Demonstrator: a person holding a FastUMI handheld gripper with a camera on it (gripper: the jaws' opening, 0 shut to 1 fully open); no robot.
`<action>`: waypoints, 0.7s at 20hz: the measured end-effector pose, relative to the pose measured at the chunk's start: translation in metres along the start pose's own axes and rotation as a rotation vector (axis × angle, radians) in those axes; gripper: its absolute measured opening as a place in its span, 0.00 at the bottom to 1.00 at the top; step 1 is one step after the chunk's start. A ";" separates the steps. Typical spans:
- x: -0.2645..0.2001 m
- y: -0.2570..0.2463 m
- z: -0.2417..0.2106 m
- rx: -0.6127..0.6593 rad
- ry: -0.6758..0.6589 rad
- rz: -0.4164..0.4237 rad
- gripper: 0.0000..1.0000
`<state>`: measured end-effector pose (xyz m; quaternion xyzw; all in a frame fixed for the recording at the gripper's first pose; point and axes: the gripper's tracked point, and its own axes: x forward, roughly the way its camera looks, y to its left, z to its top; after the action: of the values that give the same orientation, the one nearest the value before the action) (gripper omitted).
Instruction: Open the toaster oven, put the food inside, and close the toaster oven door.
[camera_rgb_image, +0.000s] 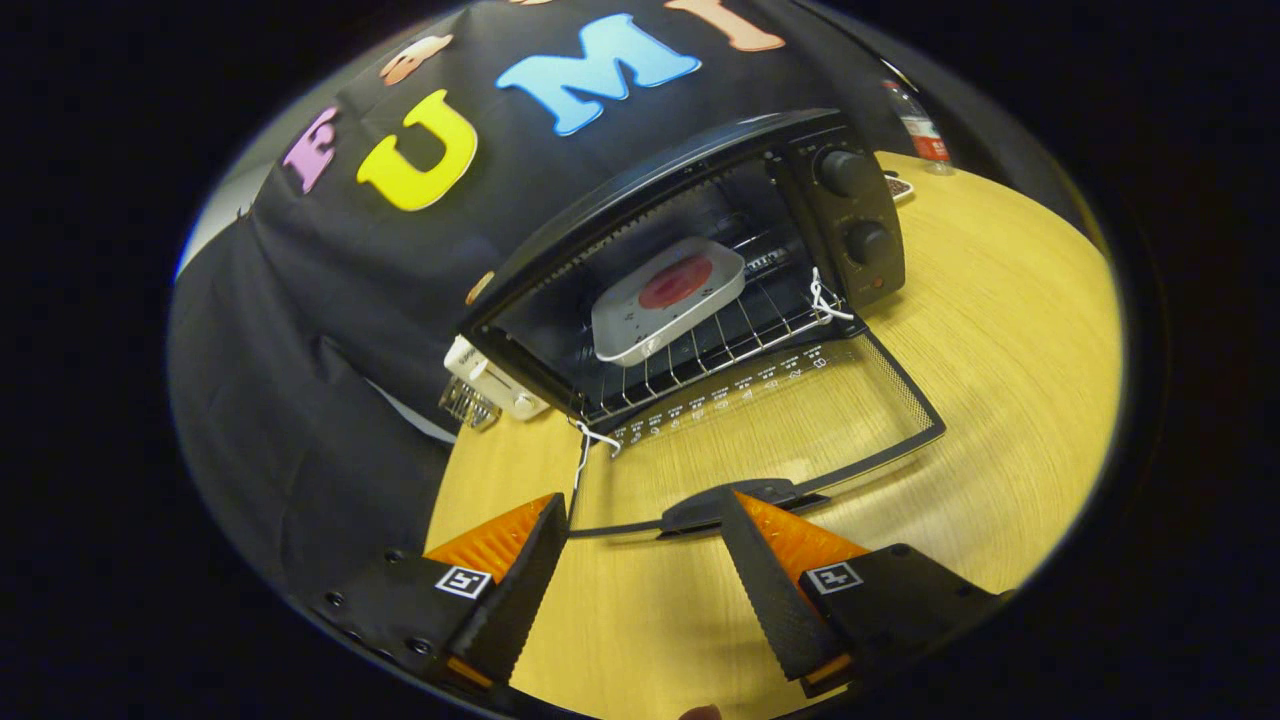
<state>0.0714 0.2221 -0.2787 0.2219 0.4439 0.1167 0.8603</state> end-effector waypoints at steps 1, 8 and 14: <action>0.000 -0.004 -0.006 -0.044 0.016 -0.015 0.98; 0.006 -0.040 -0.037 -0.324 0.146 -0.186 0.98; 0.025 -0.052 -0.036 -0.348 0.172 -0.282 0.97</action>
<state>0.0568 0.1965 -0.3394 -0.0047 0.5153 0.0886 0.8524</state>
